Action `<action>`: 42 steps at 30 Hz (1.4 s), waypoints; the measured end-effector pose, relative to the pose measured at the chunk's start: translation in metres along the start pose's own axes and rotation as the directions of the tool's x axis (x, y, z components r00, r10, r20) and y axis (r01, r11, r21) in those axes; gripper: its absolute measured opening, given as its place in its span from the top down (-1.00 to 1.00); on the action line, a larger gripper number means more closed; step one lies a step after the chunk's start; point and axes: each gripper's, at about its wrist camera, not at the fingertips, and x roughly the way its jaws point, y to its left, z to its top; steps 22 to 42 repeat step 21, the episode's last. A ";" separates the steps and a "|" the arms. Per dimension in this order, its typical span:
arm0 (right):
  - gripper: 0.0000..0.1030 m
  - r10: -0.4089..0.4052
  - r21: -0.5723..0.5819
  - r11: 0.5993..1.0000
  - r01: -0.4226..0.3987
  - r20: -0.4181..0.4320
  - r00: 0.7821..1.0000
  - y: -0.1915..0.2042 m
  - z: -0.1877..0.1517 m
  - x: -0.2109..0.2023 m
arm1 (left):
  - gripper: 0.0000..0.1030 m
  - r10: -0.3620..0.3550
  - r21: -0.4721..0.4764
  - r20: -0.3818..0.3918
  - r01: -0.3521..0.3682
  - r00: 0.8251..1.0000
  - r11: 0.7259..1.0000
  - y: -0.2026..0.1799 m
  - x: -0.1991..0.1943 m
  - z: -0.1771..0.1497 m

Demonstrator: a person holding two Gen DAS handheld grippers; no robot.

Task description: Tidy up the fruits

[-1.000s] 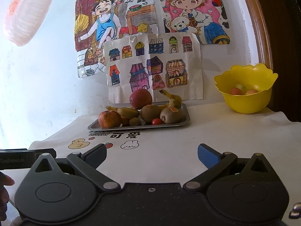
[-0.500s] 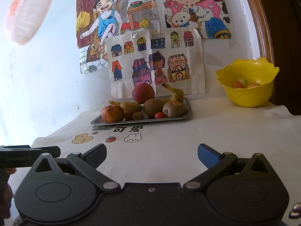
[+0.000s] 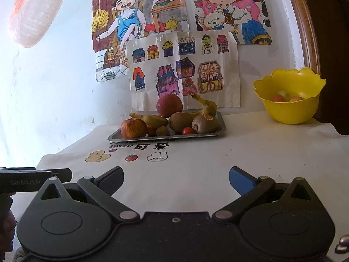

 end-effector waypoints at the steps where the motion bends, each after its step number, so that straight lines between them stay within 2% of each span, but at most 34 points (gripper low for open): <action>1: -0.99 0.000 0.000 1.000 0.000 0.000 1.000 0.000 0.000 0.000 | -0.99 0.000 0.000 0.000 0.000 1.000 1.000 0.000 0.000 0.000; 42: -0.99 0.002 0.000 1.000 -0.002 -0.001 1.000 -0.001 0.000 0.001 | -0.99 -0.024 0.013 0.001 0.024 1.000 1.000 -0.004 0.000 -0.001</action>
